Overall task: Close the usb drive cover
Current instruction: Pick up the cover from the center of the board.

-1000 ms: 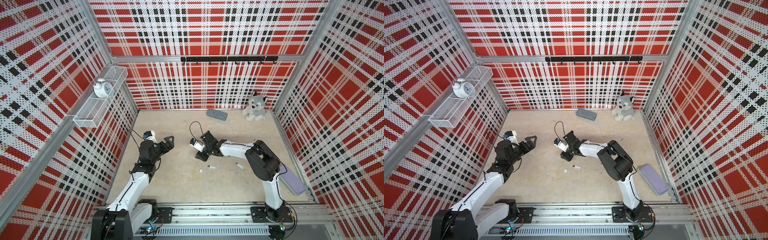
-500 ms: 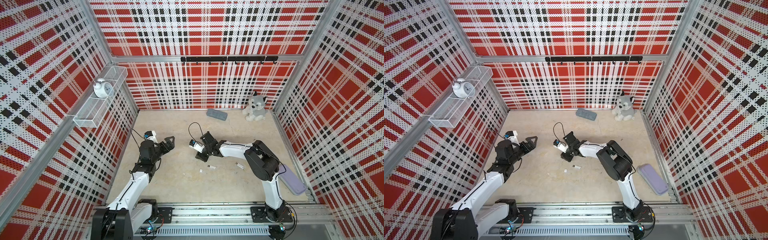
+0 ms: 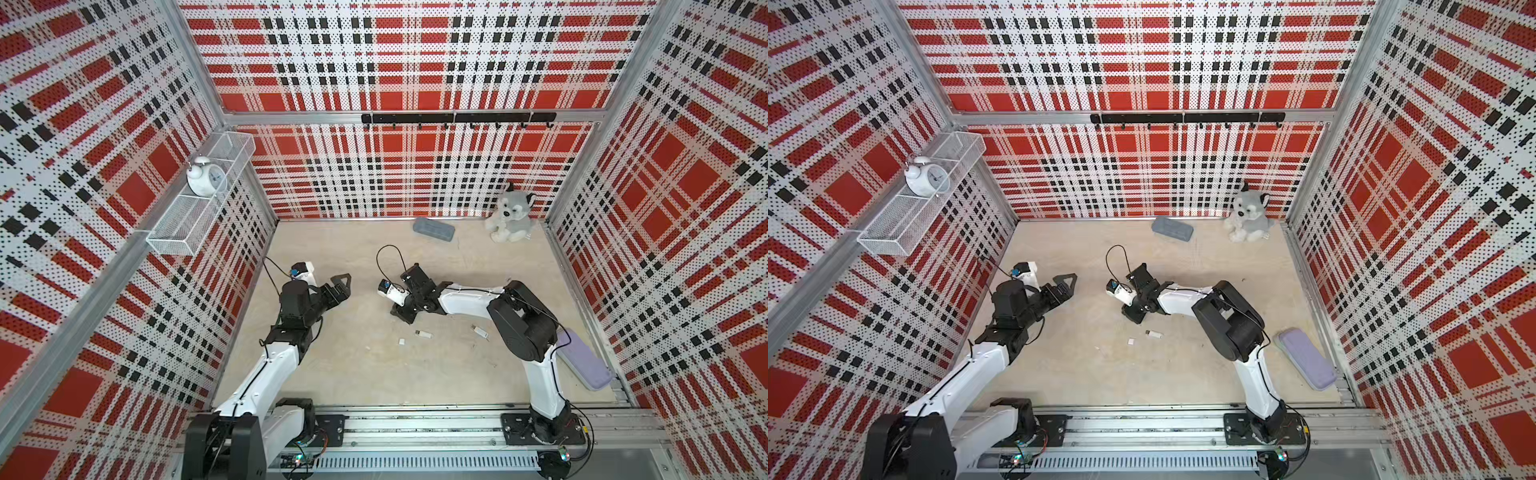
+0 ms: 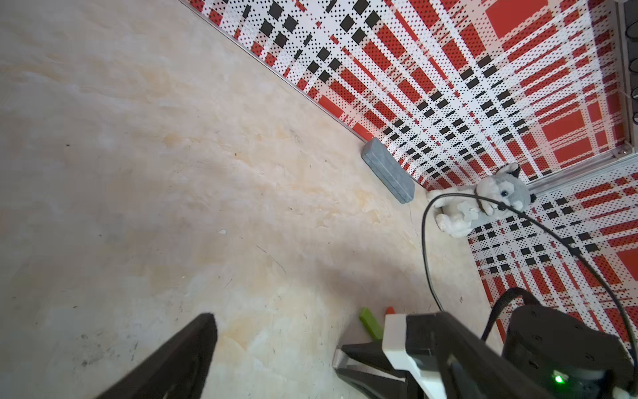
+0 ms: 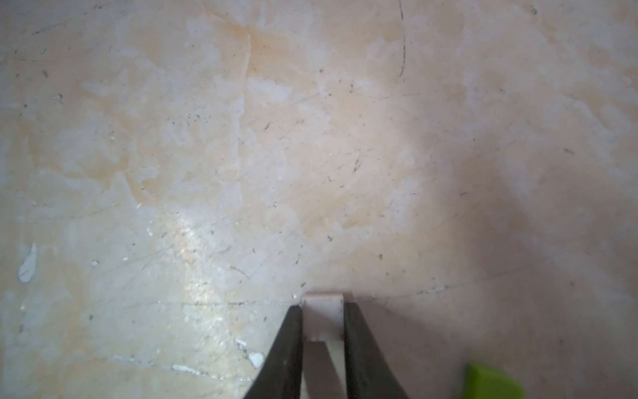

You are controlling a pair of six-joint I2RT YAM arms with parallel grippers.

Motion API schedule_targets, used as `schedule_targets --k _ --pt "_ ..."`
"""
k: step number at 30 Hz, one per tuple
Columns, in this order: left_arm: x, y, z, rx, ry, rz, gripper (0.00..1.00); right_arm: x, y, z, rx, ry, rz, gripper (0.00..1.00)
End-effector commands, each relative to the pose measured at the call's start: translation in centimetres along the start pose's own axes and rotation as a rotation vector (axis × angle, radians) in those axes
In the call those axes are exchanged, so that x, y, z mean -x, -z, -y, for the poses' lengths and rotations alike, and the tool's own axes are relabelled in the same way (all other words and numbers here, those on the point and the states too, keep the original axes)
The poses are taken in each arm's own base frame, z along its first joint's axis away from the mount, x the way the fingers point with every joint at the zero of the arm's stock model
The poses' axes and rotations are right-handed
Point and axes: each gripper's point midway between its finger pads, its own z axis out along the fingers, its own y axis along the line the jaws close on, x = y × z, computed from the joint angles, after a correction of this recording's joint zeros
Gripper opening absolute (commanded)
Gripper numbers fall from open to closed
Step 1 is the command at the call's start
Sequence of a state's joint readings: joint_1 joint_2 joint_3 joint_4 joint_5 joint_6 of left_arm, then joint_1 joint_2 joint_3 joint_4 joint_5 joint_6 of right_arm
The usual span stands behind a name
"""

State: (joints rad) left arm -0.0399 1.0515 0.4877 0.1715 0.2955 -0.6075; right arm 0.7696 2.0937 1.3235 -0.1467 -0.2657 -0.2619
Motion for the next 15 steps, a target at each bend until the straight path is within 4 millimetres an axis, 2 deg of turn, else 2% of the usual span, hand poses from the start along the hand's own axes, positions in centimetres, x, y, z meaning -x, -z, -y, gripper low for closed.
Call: schedule_targets --k 1,5,9,12,15 --pt "-0.2 -0.3 1.1 -0.056 -0.038 -0.033 0.95 -0.4 1.0 -1.4 0.037 0.043 0.006 0.22" --pt "-1.2 -0.8 2.5 -0.126 -0.061 -0.094 0.88 2.6 4.9 -1.4 -0.01 0.162 0.141 0.21" --pt "-2.6 -1.2 5.4 -0.239 -0.127 -0.166 0.85 4.7 10.5 -1.2 -0.088 0.31 0.296 0.22" --pt "-3.8 -1.4 8.5 -0.347 -0.177 -0.232 0.81 5.0 13.8 -1.1 -0.145 0.415 0.354 0.23" --pt "-5.5 -1.5 11.4 -0.449 -0.224 -0.304 0.77 5.3 16.0 -0.9 -0.211 0.485 0.369 0.23"
